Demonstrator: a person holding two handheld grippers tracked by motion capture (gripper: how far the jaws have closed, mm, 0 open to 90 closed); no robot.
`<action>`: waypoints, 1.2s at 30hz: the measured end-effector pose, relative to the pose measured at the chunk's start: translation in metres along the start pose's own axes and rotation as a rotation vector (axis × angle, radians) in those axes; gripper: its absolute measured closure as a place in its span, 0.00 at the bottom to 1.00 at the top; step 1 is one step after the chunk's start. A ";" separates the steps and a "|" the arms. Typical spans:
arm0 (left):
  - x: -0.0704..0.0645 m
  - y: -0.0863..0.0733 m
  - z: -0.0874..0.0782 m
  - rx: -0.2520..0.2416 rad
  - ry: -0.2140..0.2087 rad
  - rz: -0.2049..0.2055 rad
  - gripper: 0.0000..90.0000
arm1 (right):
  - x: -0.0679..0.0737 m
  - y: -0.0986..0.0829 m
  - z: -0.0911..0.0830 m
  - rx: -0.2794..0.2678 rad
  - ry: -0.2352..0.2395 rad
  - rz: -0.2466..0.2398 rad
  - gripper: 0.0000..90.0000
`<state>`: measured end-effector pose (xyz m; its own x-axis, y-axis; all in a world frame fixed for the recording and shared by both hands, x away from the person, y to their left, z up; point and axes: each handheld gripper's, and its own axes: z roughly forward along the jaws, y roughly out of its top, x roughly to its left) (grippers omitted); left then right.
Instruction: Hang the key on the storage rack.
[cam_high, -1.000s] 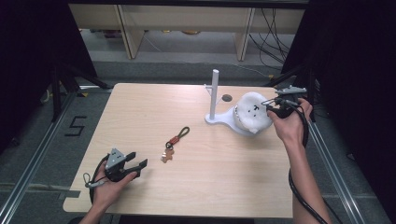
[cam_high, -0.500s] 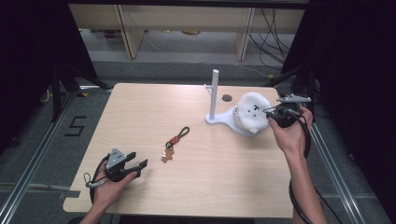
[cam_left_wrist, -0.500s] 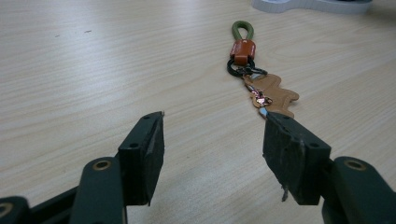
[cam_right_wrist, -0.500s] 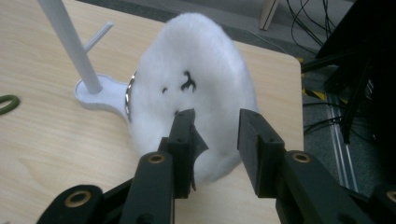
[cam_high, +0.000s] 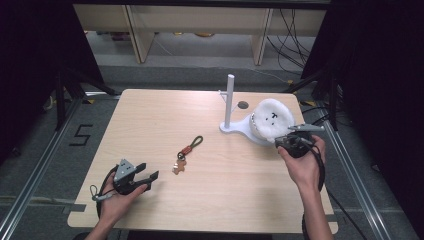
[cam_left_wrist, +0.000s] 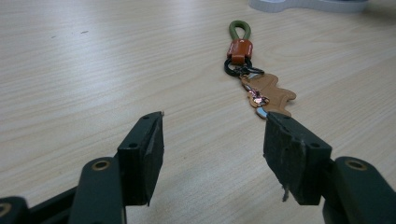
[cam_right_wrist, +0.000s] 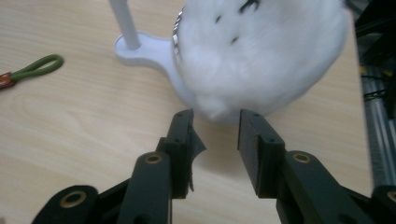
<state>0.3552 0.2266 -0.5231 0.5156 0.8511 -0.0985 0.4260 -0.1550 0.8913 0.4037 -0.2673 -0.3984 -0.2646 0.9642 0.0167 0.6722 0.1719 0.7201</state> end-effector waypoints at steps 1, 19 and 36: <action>0.000 0.000 0.000 0.000 0.000 0.000 0.41 | 0.000 0.000 0.000 0.000 0.000 0.000 0.73; -0.008 0.049 0.002 0.201 -0.069 0.049 0.43 | 0.019 -0.046 0.019 0.253 0.068 0.037 0.71; -0.014 0.106 0.073 0.498 -0.132 0.148 0.45 | 0.009 -0.048 0.009 0.257 0.067 0.071 0.67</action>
<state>0.4470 0.1620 -0.4598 0.6729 0.7363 -0.0711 0.6261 -0.5157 0.5848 0.3747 -0.2652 -0.4392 -0.2504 0.9615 0.1129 0.8419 0.1587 0.5158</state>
